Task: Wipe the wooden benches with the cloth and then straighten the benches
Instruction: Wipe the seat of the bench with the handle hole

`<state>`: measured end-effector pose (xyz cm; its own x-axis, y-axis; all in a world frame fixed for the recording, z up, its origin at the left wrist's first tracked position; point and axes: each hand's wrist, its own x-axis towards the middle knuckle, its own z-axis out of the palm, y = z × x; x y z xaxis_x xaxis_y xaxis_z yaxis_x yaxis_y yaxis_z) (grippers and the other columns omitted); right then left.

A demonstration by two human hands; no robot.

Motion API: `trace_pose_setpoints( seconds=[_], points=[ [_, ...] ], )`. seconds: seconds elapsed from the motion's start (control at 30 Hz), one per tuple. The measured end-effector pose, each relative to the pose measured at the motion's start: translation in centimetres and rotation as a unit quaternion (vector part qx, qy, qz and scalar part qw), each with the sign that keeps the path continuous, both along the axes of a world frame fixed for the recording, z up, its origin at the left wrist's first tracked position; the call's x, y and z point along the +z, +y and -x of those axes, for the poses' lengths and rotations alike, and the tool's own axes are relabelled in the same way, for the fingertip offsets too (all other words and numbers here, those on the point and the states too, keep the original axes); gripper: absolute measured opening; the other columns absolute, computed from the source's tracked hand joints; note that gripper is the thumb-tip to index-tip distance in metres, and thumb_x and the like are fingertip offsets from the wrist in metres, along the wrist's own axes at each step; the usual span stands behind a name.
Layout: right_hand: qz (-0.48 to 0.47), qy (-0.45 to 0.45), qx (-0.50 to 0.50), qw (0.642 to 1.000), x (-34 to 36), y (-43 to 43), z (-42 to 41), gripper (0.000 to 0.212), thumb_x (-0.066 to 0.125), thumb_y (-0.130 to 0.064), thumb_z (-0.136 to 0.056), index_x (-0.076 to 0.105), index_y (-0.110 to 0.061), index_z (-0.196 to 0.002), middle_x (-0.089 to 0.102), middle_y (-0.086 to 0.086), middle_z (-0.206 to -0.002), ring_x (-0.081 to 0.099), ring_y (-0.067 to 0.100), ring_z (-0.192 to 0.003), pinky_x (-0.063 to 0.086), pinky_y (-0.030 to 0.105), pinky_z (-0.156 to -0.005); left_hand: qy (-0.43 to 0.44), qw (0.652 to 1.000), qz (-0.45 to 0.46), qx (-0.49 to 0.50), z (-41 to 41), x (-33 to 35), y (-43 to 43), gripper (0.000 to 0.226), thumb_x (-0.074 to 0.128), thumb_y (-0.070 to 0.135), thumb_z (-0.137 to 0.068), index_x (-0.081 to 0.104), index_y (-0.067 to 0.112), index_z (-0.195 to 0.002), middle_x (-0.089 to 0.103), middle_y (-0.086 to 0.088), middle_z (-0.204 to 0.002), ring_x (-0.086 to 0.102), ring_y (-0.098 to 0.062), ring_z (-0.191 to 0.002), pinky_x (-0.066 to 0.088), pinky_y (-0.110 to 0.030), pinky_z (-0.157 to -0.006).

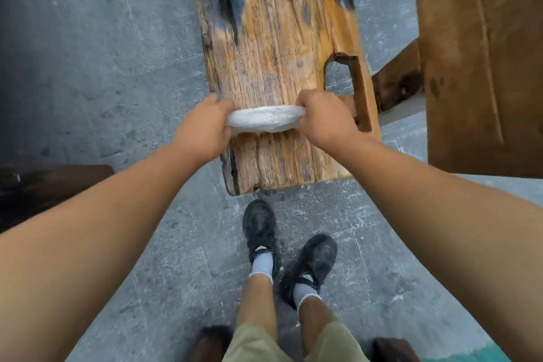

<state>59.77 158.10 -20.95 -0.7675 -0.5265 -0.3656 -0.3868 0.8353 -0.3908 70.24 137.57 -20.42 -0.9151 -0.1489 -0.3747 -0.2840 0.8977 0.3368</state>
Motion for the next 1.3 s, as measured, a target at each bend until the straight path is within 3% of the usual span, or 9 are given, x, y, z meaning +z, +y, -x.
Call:
trace_pose_setpoints(
  seconds=[0.17,0.5,0.63,0.73,0.8,0.87,0.93,1.0,1.3],
  points=[
    [0.054,0.088,0.021,0.994,-4.3,-0.5,-1.4,0.023,0.052,0.003,-0.078,0.058,-0.010,-0.098,0.057,0.013,-0.102,0.051,0.035,-0.096,0.044,0.043,-0.072,0.076,0.995,0.062,0.006,-1.1,-3.9,-0.5,0.028,0.055,-0.001,-0.079,0.050,0.006,-0.106,0.048,-0.019,-0.104,0.047,-0.040,-0.092,0.039,-0.046,-0.075],
    [-0.064,-0.065,0.191,0.977,-10.6,5.4,-11.5,0.031,0.052,0.000,-0.086,0.062,-0.011,-0.113,0.062,0.006,-0.105,0.060,0.028,-0.093,0.049,0.040,-0.077,-0.150,0.981,0.051,-0.114,-12.4,-10.4,5.2,0.040,0.054,0.008,-0.082,0.047,0.012,-0.121,0.035,-0.014,-0.135,0.038,-0.034,-0.121,0.036,-0.040,-0.087],
    [-0.005,-0.051,0.134,0.990,-10.4,4.3,-11.2,0.033,0.056,-0.002,-0.085,0.062,-0.009,-0.116,0.060,0.009,-0.110,0.059,0.031,-0.097,0.051,0.044,-0.080,-0.094,0.994,0.044,-0.046,-11.5,-9.8,4.8,0.028,0.051,0.014,-0.088,0.054,0.013,-0.115,0.050,-0.007,-0.115,0.050,-0.030,-0.107,0.036,-0.038,-0.079],
    [0.015,0.011,0.076,0.997,-10.8,2.1,-9.8,0.040,0.059,-0.008,-0.084,0.058,-0.006,-0.124,0.054,0.013,-0.129,0.052,0.033,-0.118,0.048,0.047,-0.096,-0.004,1.000,0.015,0.001,-8.8,-10.2,4.4,0.035,0.058,0.010,-0.083,0.058,0.008,-0.118,0.052,-0.012,-0.122,0.049,-0.034,-0.113,0.042,-0.043,-0.087],
    [0.001,0.032,0.061,0.998,-11.7,0.6,-8.9,0.052,0.059,-0.018,-0.088,0.049,-0.005,-0.137,0.042,0.017,-0.148,0.040,0.035,-0.136,0.037,0.049,-0.112,0.011,1.000,0.001,0.017,-6.8,-11.3,4.6,0.047,0.058,0.015,-0.085,0.051,0.009,-0.131,0.041,-0.015,-0.142,0.038,-0.035,-0.132,0.036,-0.046,-0.104],
    [-0.023,0.023,0.074,0.997,-12.6,-0.5,-8.6,0.064,0.054,-0.032,-0.093,0.035,-0.007,-0.150,0.023,0.019,-0.160,0.021,0.036,-0.148,0.021,0.050,-0.121,-0.019,1.000,-0.005,0.021,-5.5,-12.7,5.2,0.059,0.047,0.028,-0.095,0.030,0.014,-0.149,0.015,-0.015,-0.160,0.010,-0.032,-0.148,0.015,-0.047,-0.120],
    [-0.037,0.019,0.085,0.995,-13.9,-1.0,-8.6,0.070,0.046,-0.041,-0.097,0.021,-0.013,-0.157,0.005,0.016,-0.165,0.002,0.034,-0.153,0.007,0.050,-0.124,-0.040,0.999,0.022,0.009,-5.1,-14.7,5.6,0.062,0.028,0.040,-0.100,0.008,0.020,-0.156,-0.009,-0.010,-0.163,-0.012,-0.027,-0.150,-0.002,-0.048,-0.122],
    [-0.040,0.034,0.087,0.995,-15.1,-0.9,-8.8,0.070,0.037,-0.044,-0.099,0.013,-0.017,-0.159,-0.003,0.013,-0.166,-0.009,0.032,-0.153,0.000,0.049,-0.124,-0.018,0.999,0.044,0.008,-5.5,-16.1,5.9,0.062,0.020,0.042,-0.100,0.005,0.021,-0.157,-0.010,-0.008,-0.164,-0.013,-0.027,-0.150,-0.002,-0.050,-0.121],
    [-0.050,0.120,0.091,0.987,-18.3,-3.2,-4.3,0.067,0.026,-0.050,-0.100,0.010,-0.023,-0.159,0.003,0.010,-0.167,-0.001,0.030,-0.153,0.012,0.052,-0.122,0.037,0.996,0.075,0.024,-1.2,-18.2,3.5,0.063,0.021,0.042,-0.098,0.007,0.023,-0.157,-0.004,-0.009,-0.164,-0.007,-0.026,-0.151,-0.001,-0.050,-0.121]
  ],
)
